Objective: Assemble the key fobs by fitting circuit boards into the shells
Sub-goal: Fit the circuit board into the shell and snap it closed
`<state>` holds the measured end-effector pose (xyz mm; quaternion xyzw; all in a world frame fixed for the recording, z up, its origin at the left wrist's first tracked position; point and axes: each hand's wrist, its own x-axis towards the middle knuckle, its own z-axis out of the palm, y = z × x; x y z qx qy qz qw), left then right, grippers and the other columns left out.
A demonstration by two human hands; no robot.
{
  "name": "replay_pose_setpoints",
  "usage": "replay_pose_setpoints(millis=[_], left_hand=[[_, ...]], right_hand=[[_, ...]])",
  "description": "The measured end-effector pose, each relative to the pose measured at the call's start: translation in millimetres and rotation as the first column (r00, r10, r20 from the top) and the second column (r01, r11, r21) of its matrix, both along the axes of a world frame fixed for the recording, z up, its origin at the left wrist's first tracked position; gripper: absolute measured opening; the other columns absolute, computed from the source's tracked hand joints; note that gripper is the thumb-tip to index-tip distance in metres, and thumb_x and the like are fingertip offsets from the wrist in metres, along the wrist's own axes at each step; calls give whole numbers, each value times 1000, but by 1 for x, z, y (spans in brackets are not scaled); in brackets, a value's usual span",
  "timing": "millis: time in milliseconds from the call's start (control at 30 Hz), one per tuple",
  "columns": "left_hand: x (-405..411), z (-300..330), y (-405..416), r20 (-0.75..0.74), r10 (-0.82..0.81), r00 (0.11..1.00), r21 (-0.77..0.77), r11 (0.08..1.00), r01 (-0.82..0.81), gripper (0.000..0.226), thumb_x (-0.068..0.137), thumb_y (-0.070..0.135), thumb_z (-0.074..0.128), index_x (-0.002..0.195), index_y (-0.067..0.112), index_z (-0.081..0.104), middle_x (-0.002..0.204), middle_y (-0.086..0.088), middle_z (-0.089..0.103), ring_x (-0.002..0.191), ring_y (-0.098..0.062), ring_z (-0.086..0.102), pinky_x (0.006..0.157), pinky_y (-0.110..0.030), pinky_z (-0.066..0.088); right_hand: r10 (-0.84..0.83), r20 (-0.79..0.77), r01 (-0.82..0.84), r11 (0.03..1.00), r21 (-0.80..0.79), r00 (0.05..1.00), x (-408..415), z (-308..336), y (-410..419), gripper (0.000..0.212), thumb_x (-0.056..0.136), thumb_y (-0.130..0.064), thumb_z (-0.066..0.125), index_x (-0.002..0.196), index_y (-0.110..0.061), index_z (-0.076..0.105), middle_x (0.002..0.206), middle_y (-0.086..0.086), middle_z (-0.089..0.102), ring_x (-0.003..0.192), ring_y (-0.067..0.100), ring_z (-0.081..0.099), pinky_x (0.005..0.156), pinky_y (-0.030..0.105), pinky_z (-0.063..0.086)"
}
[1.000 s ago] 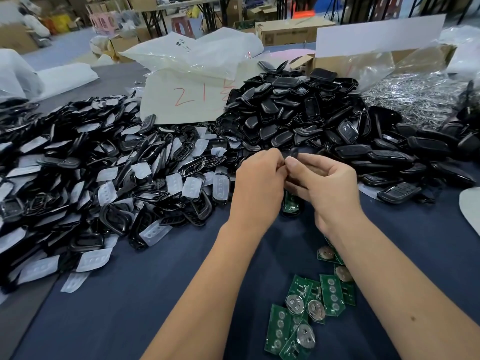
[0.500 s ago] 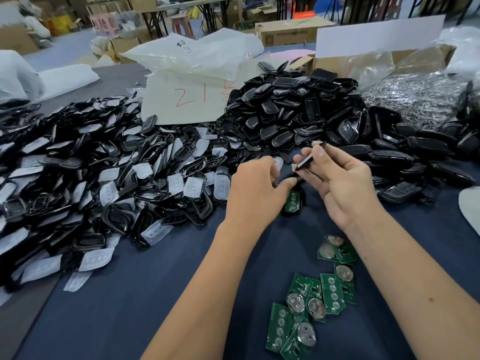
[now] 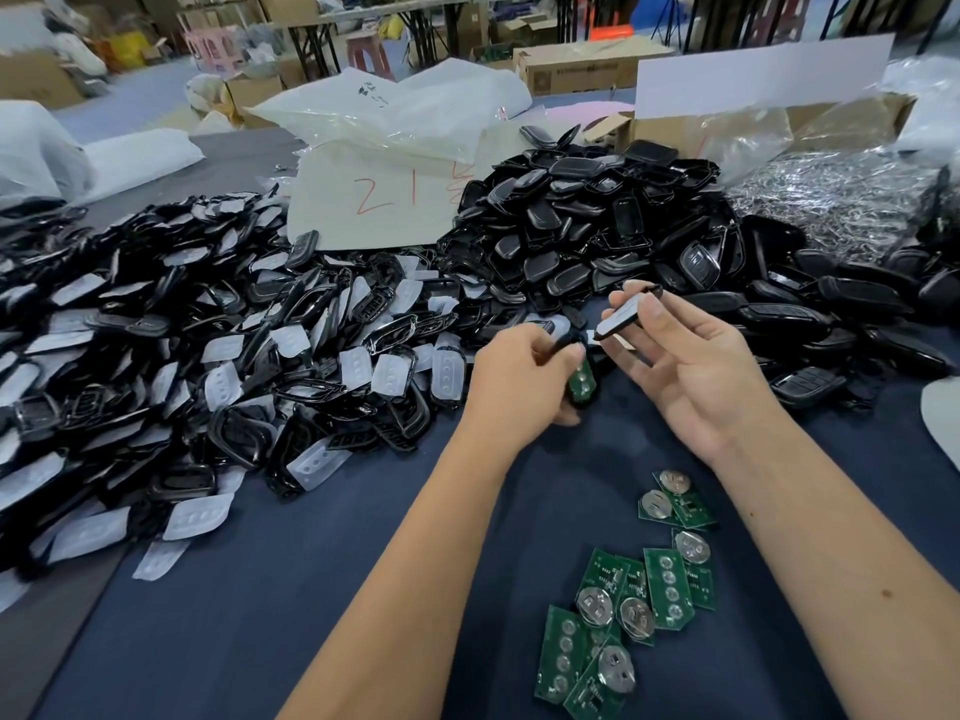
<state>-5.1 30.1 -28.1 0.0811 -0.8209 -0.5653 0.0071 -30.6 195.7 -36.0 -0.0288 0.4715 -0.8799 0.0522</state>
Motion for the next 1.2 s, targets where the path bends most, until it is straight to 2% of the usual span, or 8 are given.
replay_pose_setpoints(millis=[100,233,367,500,733,933,1067,1200], left_hand=[[-3,0,-3,79,75,994,350,931,-98,21,103,17,64,89,2,58,91,-15,65,53,-12,68,56,-28,60],[-5,2,-5,126,86,988,485,864,-137,22,106,16,57,109,-5,57,105,-21,70,63,-24,76,58,-28,61],[-5,1,-9,133,85,988,481,866,-139,12,100,9,66,95,1,59,97,-13,64,54,-12,69,59,-23,60],[-5,2,-11,155,85,984,473,868,-149,7,97,6,70,98,0,65,104,-17,67,60,-17,70,60,-23,59],[-4,0,-11,142,98,985,472,868,-155,17,95,9,74,106,-3,69,115,-25,69,61,-19,72,62,-22,59],[-3,-5,-9,78,133,988,472,868,-154,24,90,17,81,97,-5,73,88,-13,66,60,-18,72,63,-23,60],[-1,-5,-5,-66,109,992,340,937,-80,12,88,19,83,84,9,78,80,-8,76,63,-16,72,71,-35,64],[4,-1,1,-201,67,977,160,987,-35,10,88,19,83,80,14,79,73,-1,76,58,-14,72,59,-24,59]], right_hand=[[32,16,-32,999,16,999,0,-1,-1,33,88,-19,67,118,-7,70,104,6,73,103,21,67,92,30,59],[120,21,-121,991,51,993,0,0,0,38,85,-18,66,120,-2,68,101,6,75,100,18,71,90,29,60],[184,22,-186,979,83,983,0,-1,2,34,85,-16,67,116,-1,71,101,7,77,101,19,73,87,28,60],[182,39,-185,979,82,982,-1,-2,3,32,84,-15,68,113,-2,72,99,9,76,99,19,73,86,28,60],[194,50,-198,975,96,980,0,0,3,32,84,-14,69,112,-1,72,99,10,75,98,19,72,85,28,60],[127,52,-134,979,156,991,1,-1,0,32,80,-15,72,108,0,74,97,12,75,91,19,71,84,30,62],[58,37,-64,975,211,998,3,-1,-2,33,75,-18,75,104,-1,76,102,18,73,93,21,71,81,31,63],[4,15,-7,966,260,1000,4,-3,-4,37,70,-21,80,102,0,78,105,24,75,93,25,74,78,31,63]])
